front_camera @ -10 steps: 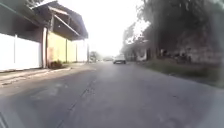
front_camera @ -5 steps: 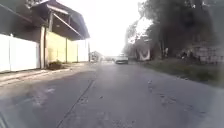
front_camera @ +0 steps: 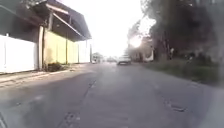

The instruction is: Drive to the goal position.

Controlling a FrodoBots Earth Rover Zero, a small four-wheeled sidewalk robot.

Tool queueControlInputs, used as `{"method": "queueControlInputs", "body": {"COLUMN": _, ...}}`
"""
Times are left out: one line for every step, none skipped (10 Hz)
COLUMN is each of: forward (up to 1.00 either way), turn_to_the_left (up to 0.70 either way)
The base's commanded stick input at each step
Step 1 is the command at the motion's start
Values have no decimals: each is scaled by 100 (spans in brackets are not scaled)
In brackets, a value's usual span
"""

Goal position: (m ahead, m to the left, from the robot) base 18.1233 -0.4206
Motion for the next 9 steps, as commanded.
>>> {"method": "queueControlInputs", "body": {"forward": 0, "turn_to_the_left": 0}}
{"method": "queueControlInputs", "body": {"forward": 0, "turn_to_the_left": 0}}
{"method": "queueControlInputs", "body": {"forward": 0, "turn_to_the_left": 0}}
{"method": "queueControlInputs", "body": {"forward": 6, "turn_to_the_left": 0}}
{"method": "queueControlInputs", "body": {"forward": 13, "turn_to_the_left": 0}}
{"method": "queueControlInputs", "body": {"forward": 97, "turn_to_the_left": 0}}
{"method": "queueControlInputs", "body": {"forward": 97, "turn_to_the_left": 0}}
{"method": "queueControlInputs", "body": {"forward": 97, "turn_to_the_left": 0}}
{"method": "queueControlInputs", "body": {"forward": 97, "turn_to_the_left": 0}}
